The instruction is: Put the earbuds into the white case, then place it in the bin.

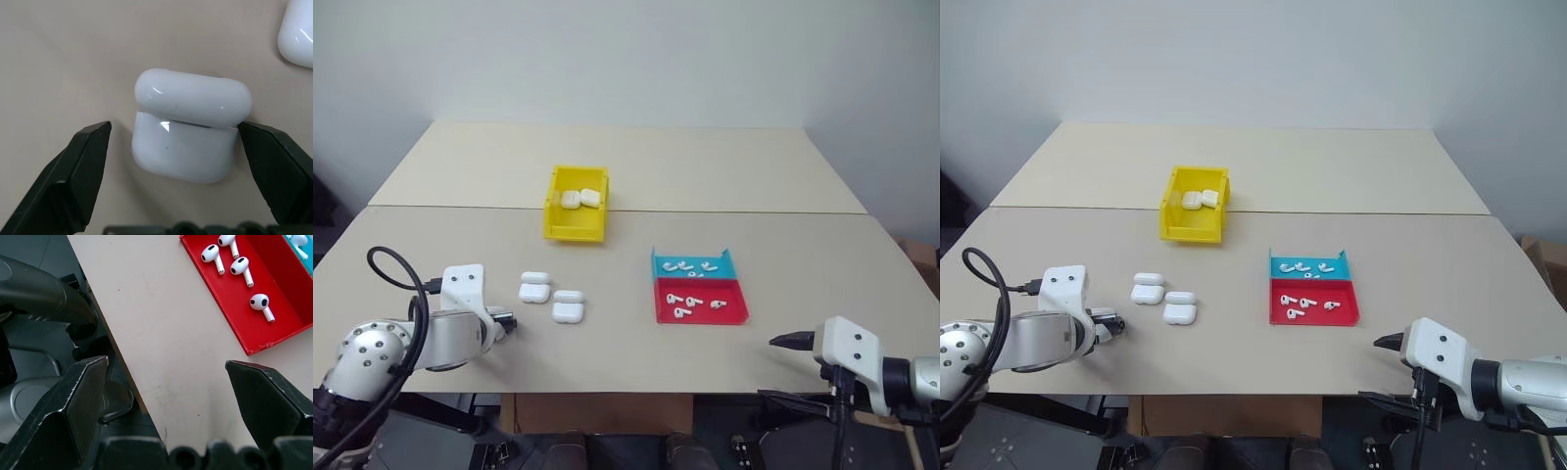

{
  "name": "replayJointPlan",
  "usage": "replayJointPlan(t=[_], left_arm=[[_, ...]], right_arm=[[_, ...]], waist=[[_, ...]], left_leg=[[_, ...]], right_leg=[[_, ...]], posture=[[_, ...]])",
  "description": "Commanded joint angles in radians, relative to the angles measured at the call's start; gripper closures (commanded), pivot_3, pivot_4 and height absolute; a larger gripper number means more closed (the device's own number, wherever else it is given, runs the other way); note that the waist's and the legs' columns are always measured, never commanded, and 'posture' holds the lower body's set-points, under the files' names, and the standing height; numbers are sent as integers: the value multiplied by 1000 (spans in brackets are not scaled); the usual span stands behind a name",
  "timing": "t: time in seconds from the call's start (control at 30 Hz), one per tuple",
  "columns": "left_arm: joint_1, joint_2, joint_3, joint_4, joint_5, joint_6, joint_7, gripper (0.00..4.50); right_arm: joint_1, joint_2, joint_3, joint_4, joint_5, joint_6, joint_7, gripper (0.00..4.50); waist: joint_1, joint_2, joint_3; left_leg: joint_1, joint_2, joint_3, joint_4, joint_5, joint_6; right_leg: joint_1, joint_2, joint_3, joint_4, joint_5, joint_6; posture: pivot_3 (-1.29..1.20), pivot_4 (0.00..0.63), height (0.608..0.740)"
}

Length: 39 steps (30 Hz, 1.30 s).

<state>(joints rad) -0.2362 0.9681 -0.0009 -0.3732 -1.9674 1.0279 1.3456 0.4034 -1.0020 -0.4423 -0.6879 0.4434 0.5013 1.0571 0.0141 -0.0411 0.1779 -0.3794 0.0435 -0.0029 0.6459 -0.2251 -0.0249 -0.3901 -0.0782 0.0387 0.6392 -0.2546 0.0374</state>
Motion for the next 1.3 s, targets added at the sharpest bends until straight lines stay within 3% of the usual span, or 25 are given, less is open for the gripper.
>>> replayJointPlan(t=[0.03, 0.6, 0.83, 1.1, 1.3], left_arm=[[8, 38, -1, -18, -5, 16, -66, 0], [27, 139, -32, -29, -5, 12, -177, 0], [26, 152, -42, -20, -5, 18, -206, 1699], [-6, 186, -53, -64, -5, 5, -257, 1711], [-220, 436, -16, -65, -5, 155, -696, 1711]], right_arm=[[2, 8, -13, -30, 2, 9, -11, 40], [11, 8, -6, -34, 0, 15, -23, 40], [-1, 4, 0, -30, 3, 21, -25, 0], [-6, 4, 1, -22, -3, 18, -24, 0], [-73, -15, 6, 18, -9, 15, -22, 0]], waist=[[0, 0, 0], [0, 0, 0], [0, 0, 0], [0, 0, 0], [-1, -3, 1]], left_leg=[[0, 0, 0, 0, 0, 0], [0, 0, 0, 0, 0, -1], [-1, 0, 0, 0, 0, -1], [-1, 0, 0, 0, 0, -1], [-6, 1, 0, -1, 2, -4]], right_leg=[[0, 0, 0, 0, 0, 0], [0, 0, 0, -1, 0, 0], [0, 0, 0, -1, 0, 0], [0, 0, 0, -2, 0, 0], [-4, 1, -2, -7, 0, 0]], posture=[[0, 150, 740], [0, 150, 740], [0, 150, 740], [0, 150, 740], [0, 150, 740]])
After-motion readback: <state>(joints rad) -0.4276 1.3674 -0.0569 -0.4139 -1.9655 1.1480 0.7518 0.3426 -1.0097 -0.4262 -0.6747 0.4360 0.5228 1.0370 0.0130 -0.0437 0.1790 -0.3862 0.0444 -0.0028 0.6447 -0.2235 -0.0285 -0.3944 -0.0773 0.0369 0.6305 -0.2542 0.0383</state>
